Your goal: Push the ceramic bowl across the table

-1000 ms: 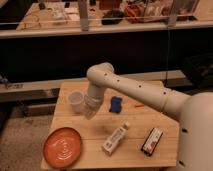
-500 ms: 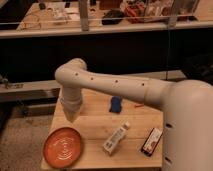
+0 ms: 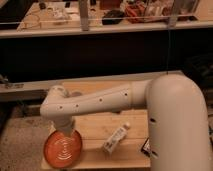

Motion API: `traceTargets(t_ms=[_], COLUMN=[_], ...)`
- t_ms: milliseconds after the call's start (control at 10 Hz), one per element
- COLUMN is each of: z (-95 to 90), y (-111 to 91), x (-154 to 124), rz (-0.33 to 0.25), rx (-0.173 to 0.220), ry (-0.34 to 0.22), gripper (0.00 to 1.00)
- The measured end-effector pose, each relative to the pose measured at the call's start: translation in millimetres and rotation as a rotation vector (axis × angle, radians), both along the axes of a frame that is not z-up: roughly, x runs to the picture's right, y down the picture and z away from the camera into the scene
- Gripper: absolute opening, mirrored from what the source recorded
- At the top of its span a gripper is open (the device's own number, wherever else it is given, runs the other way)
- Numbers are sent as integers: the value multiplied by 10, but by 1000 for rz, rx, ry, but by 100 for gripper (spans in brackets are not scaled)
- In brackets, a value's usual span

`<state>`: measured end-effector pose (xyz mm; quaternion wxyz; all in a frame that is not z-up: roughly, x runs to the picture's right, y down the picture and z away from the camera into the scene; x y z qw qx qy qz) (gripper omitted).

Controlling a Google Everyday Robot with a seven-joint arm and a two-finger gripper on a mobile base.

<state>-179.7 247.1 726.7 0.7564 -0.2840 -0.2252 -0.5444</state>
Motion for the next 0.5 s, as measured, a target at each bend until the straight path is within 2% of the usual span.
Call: traceTargets(t_ms=[200, 300, 500], z=[208, 304, 327], y=[122, 159, 142], x=[54, 64, 50], rz=[13, 30, 38], rx=[-11, -31, -46], ry=[-40, -75, -110], gripper=[4, 4, 4])
